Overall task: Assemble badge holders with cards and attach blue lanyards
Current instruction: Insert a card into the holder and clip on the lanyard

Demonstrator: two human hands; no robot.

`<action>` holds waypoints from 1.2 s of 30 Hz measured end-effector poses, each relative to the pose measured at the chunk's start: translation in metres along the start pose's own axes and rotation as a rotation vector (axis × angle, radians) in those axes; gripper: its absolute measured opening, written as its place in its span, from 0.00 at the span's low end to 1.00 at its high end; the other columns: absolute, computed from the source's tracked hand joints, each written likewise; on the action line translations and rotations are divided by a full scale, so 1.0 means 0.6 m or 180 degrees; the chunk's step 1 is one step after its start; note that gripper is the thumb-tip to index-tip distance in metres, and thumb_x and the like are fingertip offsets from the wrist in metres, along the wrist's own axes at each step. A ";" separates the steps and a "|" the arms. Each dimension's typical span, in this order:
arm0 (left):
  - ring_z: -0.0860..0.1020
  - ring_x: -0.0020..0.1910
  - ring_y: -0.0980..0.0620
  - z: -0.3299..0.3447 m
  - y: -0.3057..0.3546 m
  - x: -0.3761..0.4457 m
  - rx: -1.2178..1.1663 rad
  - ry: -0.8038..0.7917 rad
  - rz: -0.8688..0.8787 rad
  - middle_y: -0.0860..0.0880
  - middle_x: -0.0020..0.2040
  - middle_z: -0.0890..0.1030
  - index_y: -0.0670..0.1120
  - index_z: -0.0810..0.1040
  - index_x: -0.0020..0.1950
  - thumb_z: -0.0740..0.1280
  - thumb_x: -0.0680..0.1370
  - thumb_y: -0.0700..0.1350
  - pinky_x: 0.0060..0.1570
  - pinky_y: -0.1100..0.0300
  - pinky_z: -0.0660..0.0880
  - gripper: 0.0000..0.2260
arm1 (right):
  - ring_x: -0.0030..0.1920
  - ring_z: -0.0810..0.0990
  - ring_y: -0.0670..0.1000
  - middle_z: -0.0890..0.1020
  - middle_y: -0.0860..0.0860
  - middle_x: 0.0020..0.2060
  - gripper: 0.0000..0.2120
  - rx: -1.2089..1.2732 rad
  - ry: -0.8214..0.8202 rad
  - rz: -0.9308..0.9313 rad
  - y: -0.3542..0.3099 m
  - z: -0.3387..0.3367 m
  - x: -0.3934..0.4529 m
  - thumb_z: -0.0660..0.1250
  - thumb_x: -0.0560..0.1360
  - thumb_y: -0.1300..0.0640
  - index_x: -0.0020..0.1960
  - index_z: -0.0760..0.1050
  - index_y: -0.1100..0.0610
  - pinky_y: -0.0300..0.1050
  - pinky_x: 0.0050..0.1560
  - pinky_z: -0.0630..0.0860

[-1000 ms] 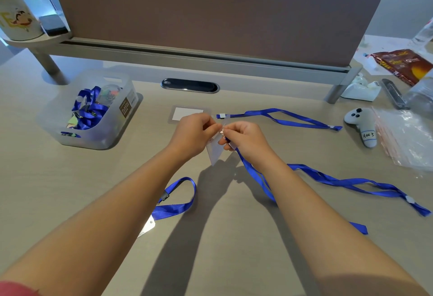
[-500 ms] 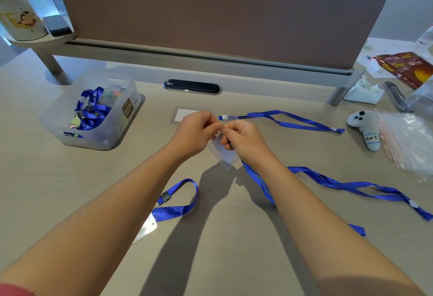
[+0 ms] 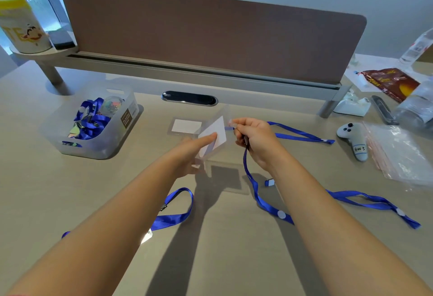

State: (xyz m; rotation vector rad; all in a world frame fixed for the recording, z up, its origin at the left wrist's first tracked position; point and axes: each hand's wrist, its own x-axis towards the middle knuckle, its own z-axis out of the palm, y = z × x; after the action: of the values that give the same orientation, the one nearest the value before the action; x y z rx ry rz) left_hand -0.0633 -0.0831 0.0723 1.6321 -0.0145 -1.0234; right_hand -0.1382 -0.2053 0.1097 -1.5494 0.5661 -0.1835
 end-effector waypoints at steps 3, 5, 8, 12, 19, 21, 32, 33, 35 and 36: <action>0.72 0.35 0.51 0.009 -0.002 0.003 -0.0448 0.0065 -0.0044 0.45 0.46 0.73 0.41 0.68 0.58 0.69 0.72 0.46 0.36 0.62 0.76 0.19 | 0.31 0.65 0.46 0.69 0.51 0.29 0.12 0.0161 0.0122 0.0059 0.003 -0.013 -0.003 0.56 0.78 0.65 0.56 0.75 0.67 0.37 0.37 0.67; 0.73 0.35 0.53 0.007 -0.006 0.013 -0.0689 0.0277 0.0046 0.44 0.53 0.76 0.38 0.70 0.58 0.70 0.70 0.40 0.49 0.61 0.77 0.18 | 0.31 0.66 0.46 0.69 0.51 0.29 0.12 0.0170 0.0226 0.0110 0.010 -0.019 -0.003 0.56 0.78 0.64 0.56 0.75 0.66 0.37 0.36 0.67; 0.75 0.38 0.54 0.006 -0.002 0.018 -0.1268 0.0727 0.0270 0.45 0.47 0.77 0.34 0.68 0.59 0.68 0.70 0.32 0.68 0.49 0.65 0.19 | 0.31 0.67 0.46 0.71 0.51 0.30 0.09 0.0229 0.0335 0.0218 0.023 -0.022 -0.002 0.58 0.78 0.63 0.52 0.75 0.64 0.36 0.35 0.68; 0.75 0.38 0.52 0.014 0.013 0.011 -0.1882 0.1026 0.0709 0.43 0.54 0.72 0.38 0.56 0.68 0.65 0.70 0.27 0.62 0.55 0.71 0.30 | 0.31 0.68 0.46 0.72 0.51 0.31 0.10 0.0209 0.0290 0.0321 0.034 -0.017 -0.001 0.58 0.78 0.62 0.55 0.74 0.65 0.35 0.34 0.69; 0.76 0.41 0.49 0.025 0.018 -0.010 -0.1342 0.0653 0.1153 0.39 0.62 0.69 0.43 0.65 0.66 0.63 0.72 0.29 0.33 0.67 0.79 0.24 | 0.31 0.69 0.46 0.72 0.51 0.33 0.11 0.0089 0.0253 0.0419 0.035 -0.010 0.005 0.57 0.78 0.63 0.58 0.73 0.64 0.35 0.35 0.70; 0.76 0.41 0.51 0.023 0.019 -0.009 -0.1188 0.0732 0.1225 0.43 0.53 0.73 0.38 0.69 0.62 0.62 0.73 0.30 0.37 0.67 0.79 0.18 | 0.32 0.70 0.46 0.74 0.51 0.34 0.12 0.0050 0.0277 0.0413 0.037 -0.010 0.006 0.57 0.78 0.61 0.58 0.73 0.64 0.36 0.36 0.71; 0.73 0.42 0.61 0.019 0.048 -0.001 0.0118 0.1135 0.1997 0.44 0.65 0.69 0.43 0.62 0.68 0.67 0.72 0.34 0.52 0.61 0.70 0.26 | 0.45 0.72 0.49 0.76 0.52 0.47 0.13 -0.0380 0.1123 0.0170 0.061 0.012 0.006 0.55 0.75 0.67 0.55 0.74 0.62 0.42 0.45 0.69; 0.72 0.40 0.62 0.019 0.051 0.000 0.0144 0.1135 0.2026 0.44 0.64 0.69 0.44 0.62 0.68 0.67 0.72 0.34 0.50 0.62 0.71 0.26 | 0.46 0.72 0.50 0.77 0.54 0.50 0.13 -0.0419 0.1240 0.0127 0.066 0.017 0.007 0.55 0.74 0.67 0.54 0.75 0.61 0.42 0.47 0.69; 0.72 0.41 0.61 0.020 0.055 0.001 0.0162 0.1098 0.2066 0.46 0.61 0.68 0.44 0.62 0.67 0.66 0.72 0.33 0.44 0.67 0.72 0.26 | 0.46 0.73 0.51 0.78 0.55 0.48 0.15 -0.0354 0.1211 0.0125 0.072 0.029 0.009 0.53 0.73 0.70 0.51 0.76 0.60 0.39 0.43 0.70; 0.72 0.41 0.60 0.021 0.056 0.001 0.0153 0.1071 0.2062 0.48 0.59 0.68 0.45 0.62 0.67 0.66 0.72 0.33 0.43 0.69 0.73 0.26 | 0.44 0.73 0.51 0.78 0.54 0.44 0.17 -0.0223 0.0989 0.0219 0.073 0.035 0.010 0.52 0.73 0.71 0.51 0.76 0.60 0.37 0.40 0.71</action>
State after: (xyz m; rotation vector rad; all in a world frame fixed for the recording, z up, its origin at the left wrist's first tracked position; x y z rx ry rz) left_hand -0.0543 -0.1053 0.0993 1.6608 -0.3229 -0.2538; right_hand -0.1337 -0.1877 0.0643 -1.5772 0.8768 -0.3587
